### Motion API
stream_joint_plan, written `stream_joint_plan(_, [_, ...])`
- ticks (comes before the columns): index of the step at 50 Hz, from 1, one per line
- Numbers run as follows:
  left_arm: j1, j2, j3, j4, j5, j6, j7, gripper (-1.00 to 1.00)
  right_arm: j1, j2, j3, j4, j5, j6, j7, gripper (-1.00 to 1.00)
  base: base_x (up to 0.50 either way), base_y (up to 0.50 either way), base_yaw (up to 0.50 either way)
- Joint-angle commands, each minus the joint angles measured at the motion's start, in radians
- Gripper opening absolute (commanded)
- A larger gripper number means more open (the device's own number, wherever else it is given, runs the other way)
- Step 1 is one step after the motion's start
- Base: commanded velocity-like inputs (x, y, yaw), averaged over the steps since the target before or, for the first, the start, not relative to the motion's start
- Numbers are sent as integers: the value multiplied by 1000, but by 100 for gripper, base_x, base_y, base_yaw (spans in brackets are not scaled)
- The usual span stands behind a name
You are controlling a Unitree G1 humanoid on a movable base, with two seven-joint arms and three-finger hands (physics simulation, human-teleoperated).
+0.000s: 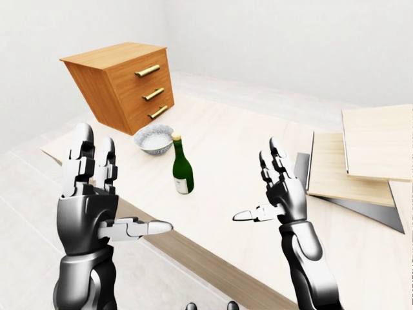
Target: Put the wine bottle on the wine rack.
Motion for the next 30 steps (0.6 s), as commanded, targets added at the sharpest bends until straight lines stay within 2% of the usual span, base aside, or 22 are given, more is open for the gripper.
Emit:
stream_joint_plan(1, [-3,0,5,12,-3,0,-8,100,-4,1,9,3,2,0,6,100,43,25,0])
stream_joint_plan(7, [-16,3,8,19,-5,0,-5,100,-14,6,2,9,-1,0,-10,100,42,23,0])
stream_joint_plan(18, [-17,5,18,6,-14,0,-3,100,-22,1,8,-12,-4,0,-8,100,0,0,0])
stream_joint_plan(24, [-14,5,20,3,-14,0,-6,100,-23,6,5,28,-4,0,-11,100,21,21,0])
stream_joint_plan(30, [-12,4,35,21,-19,0,-14,100,-37,12,21,61,-7,0,-14,100,0,0,0])
